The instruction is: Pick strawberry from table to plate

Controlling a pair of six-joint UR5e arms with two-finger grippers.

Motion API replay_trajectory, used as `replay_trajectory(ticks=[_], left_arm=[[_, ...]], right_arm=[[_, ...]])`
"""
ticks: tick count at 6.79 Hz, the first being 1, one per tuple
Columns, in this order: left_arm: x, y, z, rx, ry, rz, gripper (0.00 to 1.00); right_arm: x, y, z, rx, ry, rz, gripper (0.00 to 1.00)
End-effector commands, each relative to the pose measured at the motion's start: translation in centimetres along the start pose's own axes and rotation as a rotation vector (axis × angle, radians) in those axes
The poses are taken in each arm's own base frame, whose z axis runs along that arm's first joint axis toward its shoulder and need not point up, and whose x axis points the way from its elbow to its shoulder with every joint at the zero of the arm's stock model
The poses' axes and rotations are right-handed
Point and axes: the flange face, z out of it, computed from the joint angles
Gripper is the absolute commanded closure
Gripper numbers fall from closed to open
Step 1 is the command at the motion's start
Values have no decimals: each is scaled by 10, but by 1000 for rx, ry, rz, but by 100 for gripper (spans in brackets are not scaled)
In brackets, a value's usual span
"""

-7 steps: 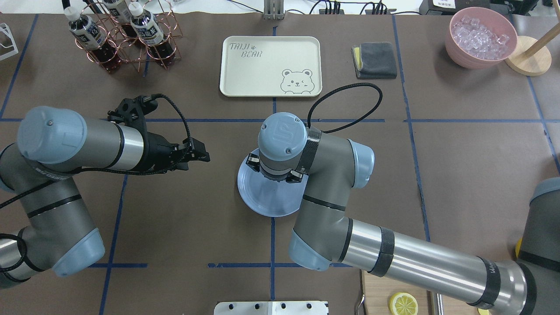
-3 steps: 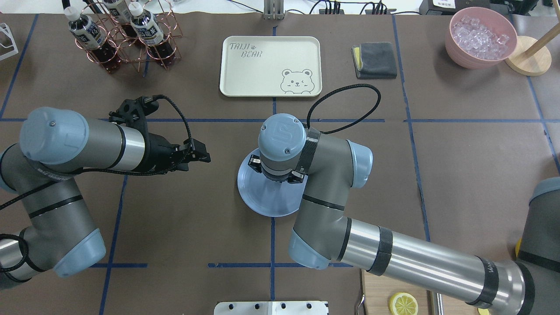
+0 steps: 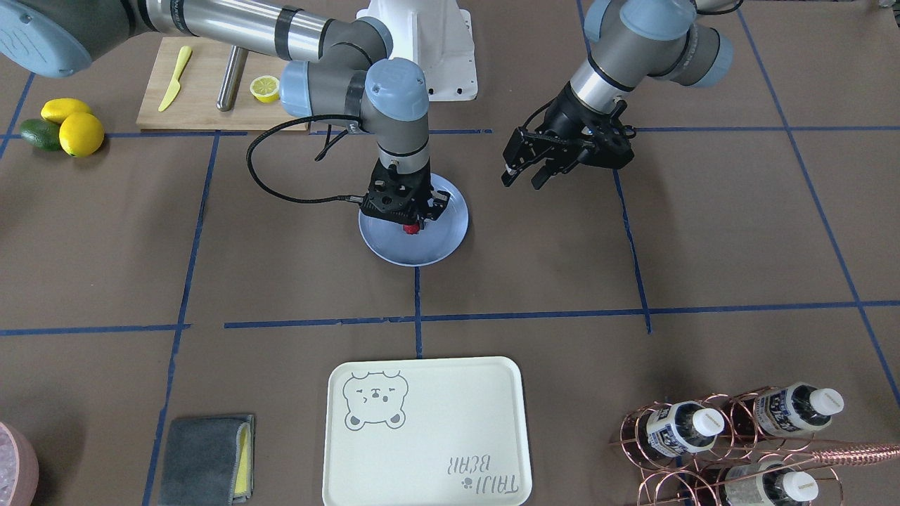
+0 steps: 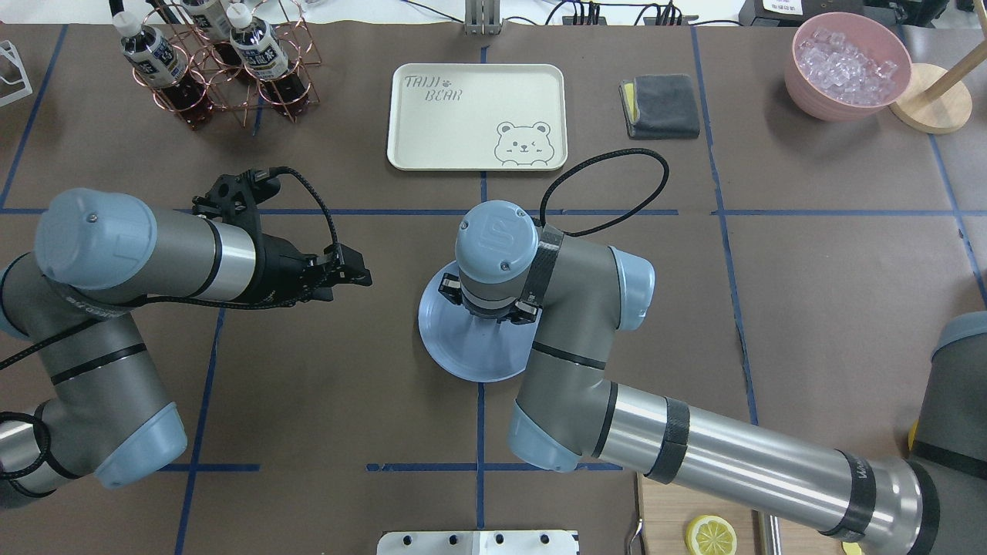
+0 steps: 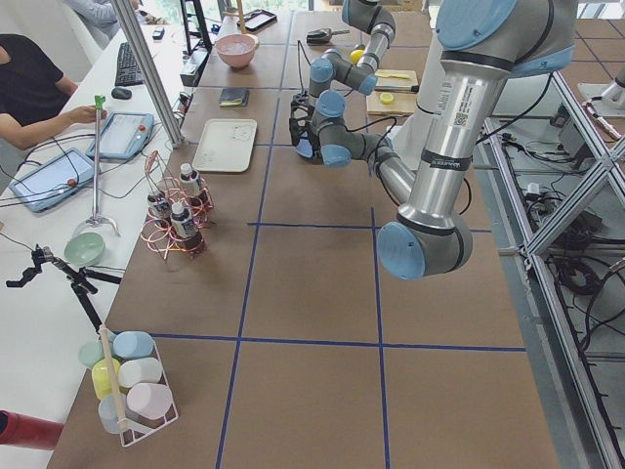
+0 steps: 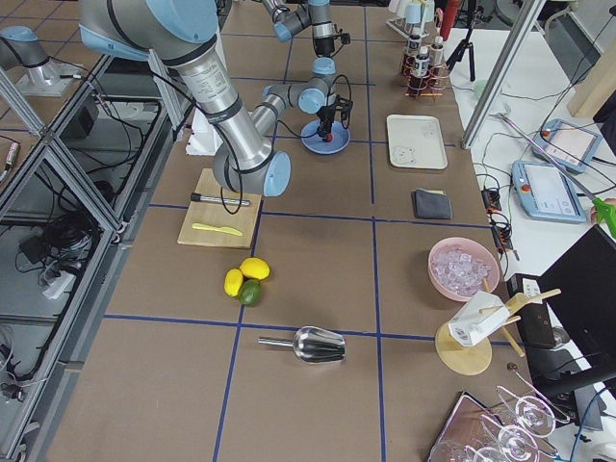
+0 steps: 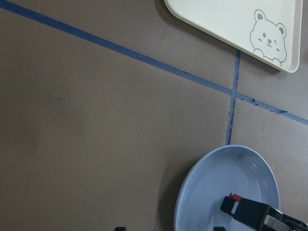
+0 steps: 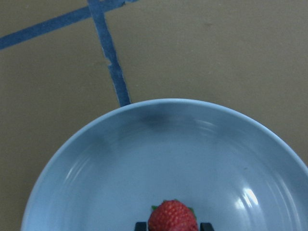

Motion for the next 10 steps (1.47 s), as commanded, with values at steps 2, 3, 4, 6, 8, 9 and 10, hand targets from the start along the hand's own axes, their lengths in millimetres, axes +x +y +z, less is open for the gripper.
replay_trajectory(ticks=[2, 3, 4, 6, 8, 9, 10], left_arm=[[-2, -2, -2, 3, 0, 1, 33], [-17, -9, -9, 16, -19, 26, 33], [-41, -14, -17, 26, -50, 89, 33], [-89, -45, -46, 83, -113, 169, 33], [-142, -51, -69, 83, -192, 304, 33], [-165, -56, -81, 28, -210, 407, 33], [-195, -75, -111, -42, -204, 509, 33]], right_arm=[[11, -17, -27, -72, -41, 17, 0], [61, -37, -57, -108, -77, 31, 0], [120, -46, -86, -109, -113, -32, 0], [259, -120, -127, -161, -108, -106, 0], [408, -192, -134, -106, -18, -288, 0], [477, -216, -141, -86, 27, -360, 0], [537, -232, -147, -82, 57, -419, 0]])
